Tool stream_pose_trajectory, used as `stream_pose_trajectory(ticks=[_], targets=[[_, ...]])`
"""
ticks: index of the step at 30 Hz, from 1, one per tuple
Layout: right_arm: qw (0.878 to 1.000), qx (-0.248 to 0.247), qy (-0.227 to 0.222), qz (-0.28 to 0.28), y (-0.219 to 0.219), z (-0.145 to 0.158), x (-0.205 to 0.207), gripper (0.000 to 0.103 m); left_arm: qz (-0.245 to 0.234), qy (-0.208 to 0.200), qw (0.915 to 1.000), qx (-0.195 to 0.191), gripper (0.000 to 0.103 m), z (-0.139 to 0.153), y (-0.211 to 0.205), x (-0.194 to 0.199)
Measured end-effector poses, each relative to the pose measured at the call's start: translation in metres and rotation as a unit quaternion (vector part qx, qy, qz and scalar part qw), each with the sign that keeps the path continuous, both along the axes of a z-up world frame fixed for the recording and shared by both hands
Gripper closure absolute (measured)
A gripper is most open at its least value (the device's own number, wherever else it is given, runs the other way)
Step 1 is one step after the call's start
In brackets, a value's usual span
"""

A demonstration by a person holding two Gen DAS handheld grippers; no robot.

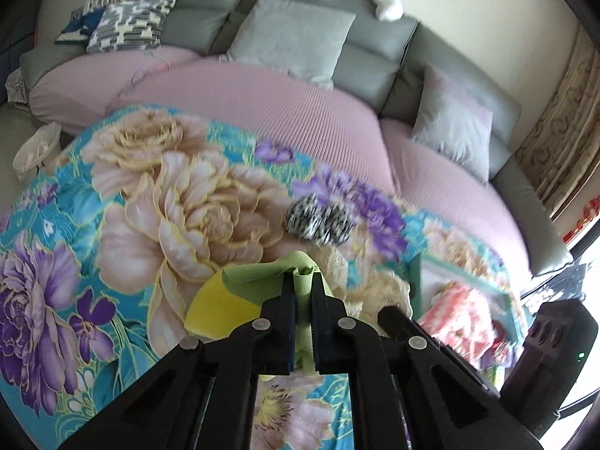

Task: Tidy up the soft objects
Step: 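Grasp the green cloth with the left gripper while the right grasps the cream lace cloth, then carry the green cloth with the left gripper while the right carries the lace cloth over the tray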

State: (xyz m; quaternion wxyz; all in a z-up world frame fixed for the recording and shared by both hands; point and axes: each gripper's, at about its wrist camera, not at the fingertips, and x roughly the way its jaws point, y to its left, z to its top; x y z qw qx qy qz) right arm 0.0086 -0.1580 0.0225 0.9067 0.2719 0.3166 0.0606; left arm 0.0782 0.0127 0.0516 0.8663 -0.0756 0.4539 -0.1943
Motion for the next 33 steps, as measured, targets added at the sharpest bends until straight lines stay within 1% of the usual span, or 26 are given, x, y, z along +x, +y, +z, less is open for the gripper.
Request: stream_pose_trajectory(ticks=[3,8,13,16,19,25,27,30,33], targets=[[1.0,0.009,-0.023,-0.008,-0.006,0.012,-0.008,0.097,0.002,-0.026,0.9995,-0.015,0.097,0.017,0.003,-0.005],[0.997,0.01,-0.06,-0.039,-0.023,0.035,-0.029,0.097,0.006,-0.061,0.9974,-0.036,0.097,0.042,0.007,-0.014],[0.991,-0.004,-0.098,-0.092,-0.051,0.061,-0.06,0.097,-0.013,-0.096,0.9939,-0.054,0.097,0.064,-0.003,-0.025],[0.985,-0.019,-0.111,-0.133,-0.072,0.072,-0.082,0.097,-0.033,-0.103,0.9922,-0.063,0.097,0.07,-0.015,-0.029],[0.978,-0.038,-0.105,-0.177,-0.094,0.074,-0.098,0.097,-0.058,-0.11,0.9901,-0.065,0.097,0.074,-0.032,-0.034],[0.963,-0.046,-0.081,-0.252,-0.141,0.069,-0.126,0.097,-0.118,-0.116,0.9837,-0.071,0.097,0.076,-0.075,-0.048],[0.959,-0.051,-0.074,-0.269,-0.153,0.068,-0.132,0.097,-0.144,-0.119,0.9796,-0.074,0.097,0.076,-0.093,-0.055],[0.956,-0.042,-0.068,-0.283,-0.171,0.059,-0.137,0.097,-0.177,-0.118,0.9738,-0.081,0.097,0.072,-0.118,-0.063],[0.955,-0.032,-0.043,-0.291,-0.184,0.041,-0.131,0.097,-0.208,-0.102,0.9695,-0.081,0.097,0.059,-0.145,-0.067]])
